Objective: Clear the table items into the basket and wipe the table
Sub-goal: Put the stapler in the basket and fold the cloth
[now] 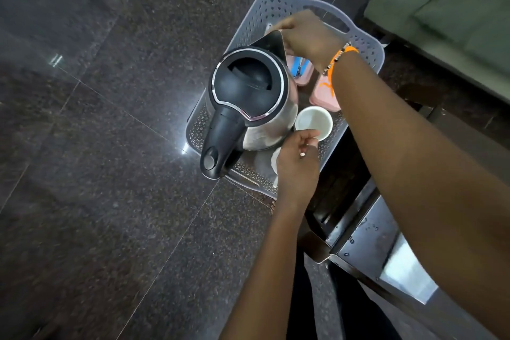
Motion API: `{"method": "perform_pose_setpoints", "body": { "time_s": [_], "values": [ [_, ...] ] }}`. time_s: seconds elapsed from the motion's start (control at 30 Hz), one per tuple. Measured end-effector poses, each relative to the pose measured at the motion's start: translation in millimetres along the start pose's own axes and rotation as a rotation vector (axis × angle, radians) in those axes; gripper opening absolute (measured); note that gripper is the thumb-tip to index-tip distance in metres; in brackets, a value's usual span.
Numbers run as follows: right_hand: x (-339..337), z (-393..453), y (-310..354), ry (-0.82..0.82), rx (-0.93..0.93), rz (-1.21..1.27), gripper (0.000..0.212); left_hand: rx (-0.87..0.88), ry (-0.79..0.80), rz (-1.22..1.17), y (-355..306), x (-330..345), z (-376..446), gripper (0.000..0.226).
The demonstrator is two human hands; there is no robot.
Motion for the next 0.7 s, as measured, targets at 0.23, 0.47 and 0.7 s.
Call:
{"method": "perform_pose_setpoints", "body": {
  "time_s": [0.23, 0.47, 0.7],
  "values": [
    [-52, -102, -64, -0.193, 0.146, 0.418, 0.024, 0.034, 0.0, -0.01, -1, 10, -17, 0.017],
    [-86, -247, -207, -0.291, 0.352, 0.302, 0.023, 0.029, 0.176, 0.151, 39, 53, -72, 0.021],
    [-128, -355, -375, -0.427, 0.671, -0.088, 0.036, -0.132, 0.369, 0.416, 122, 100, -133, 0.024]
  ]
}}
Point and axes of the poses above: each hand's wrist, its own z-axis towards the middle knuckle, its own x-axis out of the palm, y = z × x, the point moved 9 cm from there along z, towards the middle knuckle, and after that the axes turned 9 degrees about -y, right-handed, at the moved point
